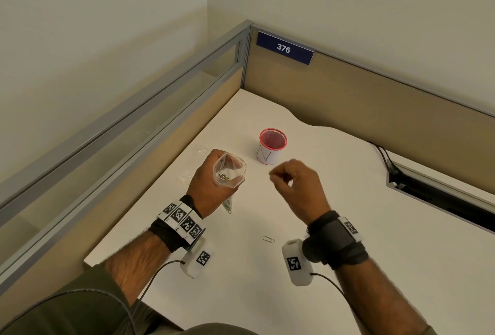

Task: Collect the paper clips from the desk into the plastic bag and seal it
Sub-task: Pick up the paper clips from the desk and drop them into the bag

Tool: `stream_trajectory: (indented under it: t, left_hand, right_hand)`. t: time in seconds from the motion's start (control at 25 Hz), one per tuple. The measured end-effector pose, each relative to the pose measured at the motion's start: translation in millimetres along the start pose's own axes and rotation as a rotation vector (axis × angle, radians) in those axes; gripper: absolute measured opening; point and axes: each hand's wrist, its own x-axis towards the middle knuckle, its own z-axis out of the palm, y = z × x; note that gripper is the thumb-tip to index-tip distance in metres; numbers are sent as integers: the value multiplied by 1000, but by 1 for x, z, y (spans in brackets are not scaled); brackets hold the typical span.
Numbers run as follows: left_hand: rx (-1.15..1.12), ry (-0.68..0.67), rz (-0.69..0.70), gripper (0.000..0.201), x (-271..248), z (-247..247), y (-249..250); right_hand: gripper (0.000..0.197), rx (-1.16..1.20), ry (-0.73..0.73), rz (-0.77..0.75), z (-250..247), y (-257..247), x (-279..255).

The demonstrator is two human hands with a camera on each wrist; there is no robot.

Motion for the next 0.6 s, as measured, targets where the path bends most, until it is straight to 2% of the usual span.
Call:
stream_trajectory:
  t: [0.12,0.24,0.32,0.6]
  left_hand:
    - [-20,-15,3,35,-1,-1,0]
    - [-46,-18,-6,35,-2,1,0]
    - [-43,-22,-10,35,-2,2,0]
    - [-19,-28,-6,34,2,2,0]
  right_hand:
    - [6,-220,-348,270,33,54,-28]
    - [9,-311,-583,408,69,79,-57]
    - [3,-341,-616,433,83,81,-62]
    - [15,-340,-682,495,94,80,-48]
